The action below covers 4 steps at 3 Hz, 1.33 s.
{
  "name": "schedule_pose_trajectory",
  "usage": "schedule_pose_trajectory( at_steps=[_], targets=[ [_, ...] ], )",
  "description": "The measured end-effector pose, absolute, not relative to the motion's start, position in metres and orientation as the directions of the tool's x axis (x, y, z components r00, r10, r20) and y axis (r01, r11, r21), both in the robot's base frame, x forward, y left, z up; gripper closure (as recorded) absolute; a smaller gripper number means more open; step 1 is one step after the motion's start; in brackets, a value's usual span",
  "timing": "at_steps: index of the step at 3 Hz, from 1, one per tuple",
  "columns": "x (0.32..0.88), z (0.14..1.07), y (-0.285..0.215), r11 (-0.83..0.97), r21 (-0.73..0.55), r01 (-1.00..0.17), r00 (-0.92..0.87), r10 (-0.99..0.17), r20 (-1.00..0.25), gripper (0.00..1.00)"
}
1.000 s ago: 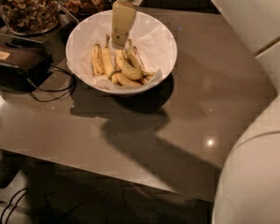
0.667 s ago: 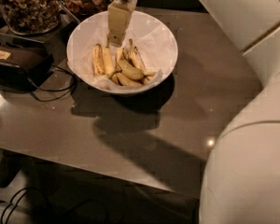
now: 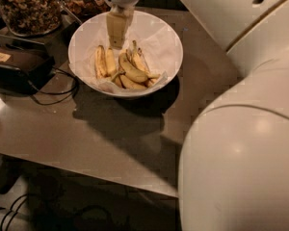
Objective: Pick banana from white bowl
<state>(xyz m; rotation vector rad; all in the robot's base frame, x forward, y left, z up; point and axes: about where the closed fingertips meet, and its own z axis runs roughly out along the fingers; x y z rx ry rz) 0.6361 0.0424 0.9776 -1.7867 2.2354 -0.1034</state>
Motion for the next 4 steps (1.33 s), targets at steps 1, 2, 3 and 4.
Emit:
schedule_pose_trajectory(
  at_steps=[1, 2, 3, 4],
  targets=[
    [0.645, 0.961, 0.041, 0.257, -0.184, -0.949, -0.226, -0.959, -0.172, 0.41],
    [0.651, 0.945, 0.035, 0.295, -0.128, -0.947, -0.269, -0.944, -0.192, 0.41],
    [0.651, 0.932, 0.025, 0.346, -0.071, -0.936, -0.325, -0.922, -0.209, 0.44],
    [0.649, 0.922, 0.019, 0.373, -0.033, -0.927, -0.359, -0.909, -0.211, 0.42]
  ],
)
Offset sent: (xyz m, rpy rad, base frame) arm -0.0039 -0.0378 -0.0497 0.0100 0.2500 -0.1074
